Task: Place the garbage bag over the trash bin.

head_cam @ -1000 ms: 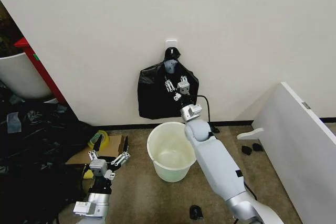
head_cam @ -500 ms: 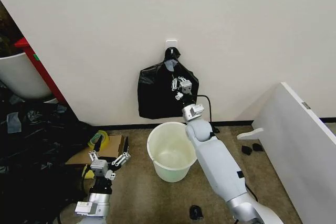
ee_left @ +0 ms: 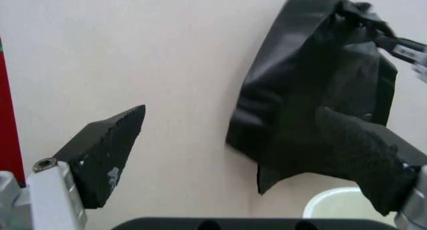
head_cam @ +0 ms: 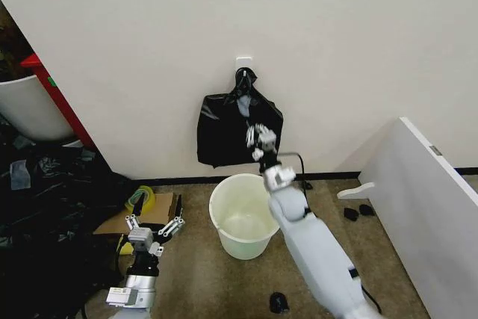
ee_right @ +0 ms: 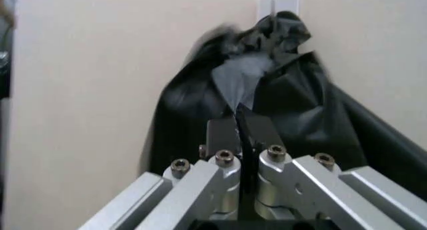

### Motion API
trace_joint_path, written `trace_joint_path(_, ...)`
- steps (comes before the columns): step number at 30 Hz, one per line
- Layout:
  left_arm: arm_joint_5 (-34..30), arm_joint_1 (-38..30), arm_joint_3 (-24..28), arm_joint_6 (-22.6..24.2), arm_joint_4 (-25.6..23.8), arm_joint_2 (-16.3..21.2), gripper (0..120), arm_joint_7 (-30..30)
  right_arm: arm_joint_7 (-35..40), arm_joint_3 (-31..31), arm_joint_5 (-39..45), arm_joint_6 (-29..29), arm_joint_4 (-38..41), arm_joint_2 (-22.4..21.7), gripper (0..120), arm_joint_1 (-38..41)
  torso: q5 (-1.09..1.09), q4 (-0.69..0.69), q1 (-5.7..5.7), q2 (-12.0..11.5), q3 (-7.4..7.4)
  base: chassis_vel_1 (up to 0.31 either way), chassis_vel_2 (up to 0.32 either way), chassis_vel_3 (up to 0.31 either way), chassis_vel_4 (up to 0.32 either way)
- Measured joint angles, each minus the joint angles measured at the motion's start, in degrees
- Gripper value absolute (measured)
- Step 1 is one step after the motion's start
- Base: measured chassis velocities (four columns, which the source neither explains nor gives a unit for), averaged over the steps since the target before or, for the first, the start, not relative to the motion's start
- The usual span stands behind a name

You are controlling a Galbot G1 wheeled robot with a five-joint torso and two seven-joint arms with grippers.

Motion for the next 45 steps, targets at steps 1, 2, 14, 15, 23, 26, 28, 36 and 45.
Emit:
trace_joint_path(1,0.0,0.0,0.0,0.0,0.1,0.0,100,0.0,-0.2,0.1,-0.6,0.5,0.6,-0.3,0,-1.2,0.0,0.01,0.0,0.0,0.0,0.0,0.0,0.0,0.0)
trace_joint_path(2,0.0,0.0,0.0,0.0,0.1,0.0,100,0.0,-0.2,0.1,-0.6,0.5,0.6,-0.3,0,-1.2,0.0,0.01,0.0,0.0,0.0,0.0,0.0,0.0,0.0)
trace_joint_path(14,0.2,0.3,0.4,-0.1,0.1,0.1,100,0.2,-6.7,0.9,-8.7,7.4,5.9,-1.3,0,-16.0,-0.01,0.01,0.0,0.0,0.0,0.0,0.0,0.0,0.0)
trace_joint_path(15,0.2,0.4,0.4,-0.1,0.1,0.1,100,0.2,-7.4,0.9,-9.3,7.9,5.9,-1.3,0,-16.7,-0.01,0.0,0.0,0.0,0.0,0.0,0.0,0.0,0.0)
trace_joint_path(23,0.7,1.1,0.4,-0.5,-0.3,-0.1,100,0.3,-18.4,3.4,-13.1,13.3,5.3,-2.3,0,-19.3,-0.01,0.01,0.0,0.0,0.0,0.0,0.0,0.0,0.0)
trace_joint_path(26,0.9,1.2,0.3,-0.6,-0.5,-0.3,100,0.3,-19.4,4.1,-13.5,13.9,5.0,-2.7,0,-19.2,-0.01,0.01,0.0,0.0,0.0,0.0,0.0,0.0,0.0)
trace_joint_path(28,1.0,1.3,0.1,-0.6,-0.6,-0.5,100,0.3,-19.5,5.0,-13.8,14.3,4.9,-2.9,0,-18.8,-0.01,0.01,0.01,0.0,0.0,0.0,0.0,0.0,0.0)
trace_joint_path(36,1.1,1.4,0.0,-0.7,-1.0,-1.0,100,0.4,-19.6,5.8,-14.1,15.3,5.6,-3.2,0,-19.4,-0.01,0.01,0.01,0.0,0.0,0.0,0.0,0.0,0.0)
trace_joint_path(45,-14.2,-2.1,-0.6,10.0,-6.9,8.1,100,4.5,-20.6,5.7,-15.7,17.9,9.2,-3.8,0,-22.1,-0.02,0.01,0.01,0.0,0.01,0.0,0.0,0.0,0.0)
